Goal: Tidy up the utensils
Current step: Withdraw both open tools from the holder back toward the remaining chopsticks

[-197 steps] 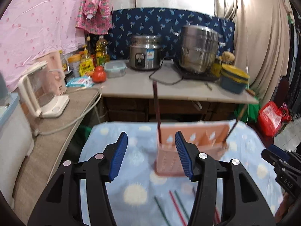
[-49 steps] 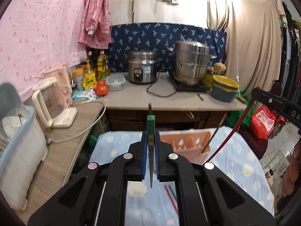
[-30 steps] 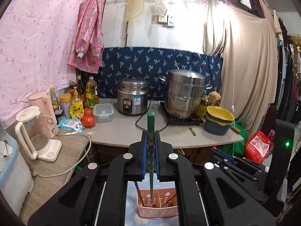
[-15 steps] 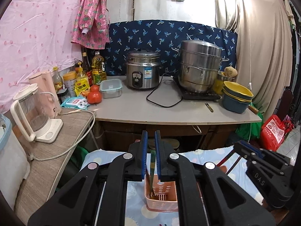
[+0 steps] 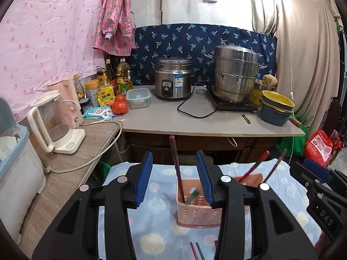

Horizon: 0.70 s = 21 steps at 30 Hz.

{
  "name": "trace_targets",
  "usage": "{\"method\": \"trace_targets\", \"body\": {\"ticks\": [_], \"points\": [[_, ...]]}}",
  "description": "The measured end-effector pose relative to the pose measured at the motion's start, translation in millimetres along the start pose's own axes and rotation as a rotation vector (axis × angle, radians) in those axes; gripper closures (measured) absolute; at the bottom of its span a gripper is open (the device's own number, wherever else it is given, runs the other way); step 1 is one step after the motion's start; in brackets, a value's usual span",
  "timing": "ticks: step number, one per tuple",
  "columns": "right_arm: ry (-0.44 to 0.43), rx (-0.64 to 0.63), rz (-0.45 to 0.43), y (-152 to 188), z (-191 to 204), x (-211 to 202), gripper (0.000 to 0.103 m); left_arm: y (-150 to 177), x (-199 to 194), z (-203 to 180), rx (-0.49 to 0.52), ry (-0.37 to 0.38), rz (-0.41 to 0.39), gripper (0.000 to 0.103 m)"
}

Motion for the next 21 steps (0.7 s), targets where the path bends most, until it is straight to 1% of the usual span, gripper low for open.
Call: {"method": "trace_targets", "body": {"ticks": [11,21], "points": [[0.0,-0.062,0.032,42.0,16.6,-62.5,0.065,35.1,-52.2,4.8,-0.005,-0.002,0.047,0.063],[0.013,-0.059,0.127,99.2,14.3,-95.7,0.065,82.4,-83.6,9.4,-0.012,-0.002,0.128,0.063]]}}
Point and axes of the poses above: each gripper's, at about its wrist camera, not at the fingertips, and x roughly the way its jaws point, z to its left, y to its underside, the point moved 6 cm from there along x, roughly the way its jaws point, and after that the axes turned 13 degrees about -z, right-handed, at the moved point
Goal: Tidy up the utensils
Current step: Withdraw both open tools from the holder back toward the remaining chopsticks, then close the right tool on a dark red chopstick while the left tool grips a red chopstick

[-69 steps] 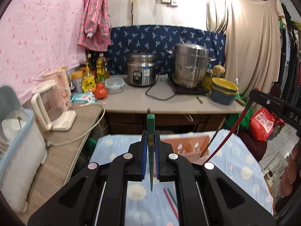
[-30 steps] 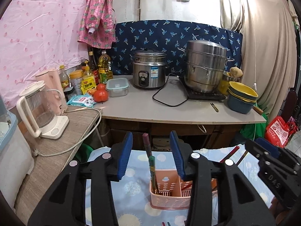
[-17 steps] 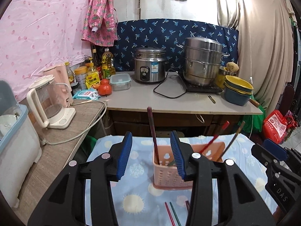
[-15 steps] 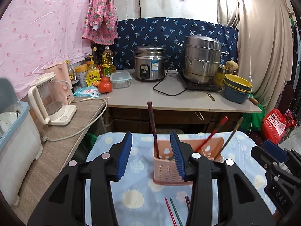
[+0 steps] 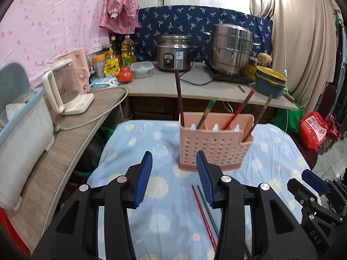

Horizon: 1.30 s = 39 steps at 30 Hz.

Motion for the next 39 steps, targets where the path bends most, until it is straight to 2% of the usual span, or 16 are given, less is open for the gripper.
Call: {"method": "trace_targets", "body": {"ticks": [16,24,33,39], "points": [[0.015,0.022,0.202,113.0,-7.7,-6.2,0.066,105.4,-11.6,-5.3,0.007,-0.01,0.18,0.063],[0.008,0.008,0.288,159.1,-4.4,5.2,0.07,141.3,-8.2,-6.3,0.016,-0.025,0.24,0.063],[-0.002,-0.029,0.341,181.1,4.4,18.8,0.081,160.0,-2.0,2.5,0.009,-0.058,0.275,0.063],[0.007,-0.06,0.336,183.3,5.3,22.2,0.086,167.2,0.7,2.3,0.012,-0.061,0.291,0.063]]}}
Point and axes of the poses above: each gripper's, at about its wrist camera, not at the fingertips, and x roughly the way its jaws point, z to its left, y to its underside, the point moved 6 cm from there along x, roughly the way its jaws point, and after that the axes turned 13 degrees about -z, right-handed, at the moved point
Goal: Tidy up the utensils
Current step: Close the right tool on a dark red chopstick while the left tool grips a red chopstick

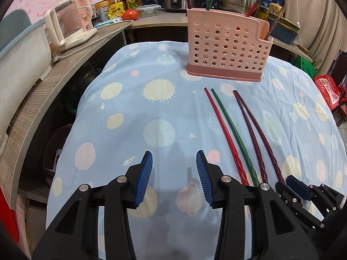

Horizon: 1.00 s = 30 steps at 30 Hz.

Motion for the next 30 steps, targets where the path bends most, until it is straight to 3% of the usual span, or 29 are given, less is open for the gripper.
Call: {"method": "trace_targets", "body": {"ticks": [4,8,12,19,30], "points": [[0.004,-0.017,-0.002,0.0,0.6,0.0,0.095,3.3,2.2,-3.6,0.004,0.003,0.009,0.063],[0.0,-0.01,-0.001,-0.3,-0.2,-0.9,0.096,8.0,2.7,-9.5,0.01,0.015,0.019,0.063],[-0.007,0.008,-0.005,-2.7,-3.3,-4.0,0.096,17.0,2.8,-19.7,-0.001,0.054,0.041,0.053],[-0.014,0.016,-0.011,-5.6,-5.0,-7.5,0.096,27.3,5.9,-44.0,-0.001,0.13,0.078,0.046],[-0.01,0.039,-0.001,-3.8,-14.4,-6.9,0.096,44.9,15.5,-64.3,0.04,0.157,0.109,0.044]]}}
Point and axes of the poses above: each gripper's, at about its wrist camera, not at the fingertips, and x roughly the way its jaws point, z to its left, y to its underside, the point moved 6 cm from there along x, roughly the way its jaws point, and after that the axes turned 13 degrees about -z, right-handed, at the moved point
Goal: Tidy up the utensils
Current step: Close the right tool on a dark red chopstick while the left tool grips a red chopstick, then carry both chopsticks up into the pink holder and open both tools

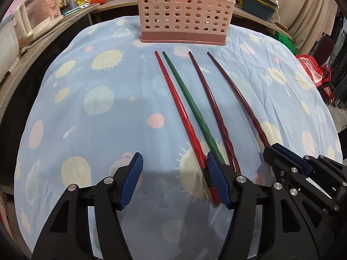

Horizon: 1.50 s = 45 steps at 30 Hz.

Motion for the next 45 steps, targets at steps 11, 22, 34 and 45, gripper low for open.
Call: {"method": "trace_targets", "body": {"ticks": [11,22,34,45], "points": [[-0.004,0.005,-0.002,0.0,0.0,-1.0,0.096,8.4,-4.3,18.9,-0.026,-0.014,0.005,0.053],[-0.014,0.005,-0.016,-2.0,3.5,-6.9,0.096,8.2,-14.2,28.8,-0.037,0.007,-0.011,0.096],[-0.047,0.014,-0.115,-43.8,9.3,-37.8,0.096,-38.5,-59.1,51.0,-0.079,0.01,-0.136,0.099],[-0.041,0.027,-0.097,-36.1,6.3,-38.3,0.096,-3.7,-42.9,41.4,-0.055,0.035,-0.05,0.069]]}}
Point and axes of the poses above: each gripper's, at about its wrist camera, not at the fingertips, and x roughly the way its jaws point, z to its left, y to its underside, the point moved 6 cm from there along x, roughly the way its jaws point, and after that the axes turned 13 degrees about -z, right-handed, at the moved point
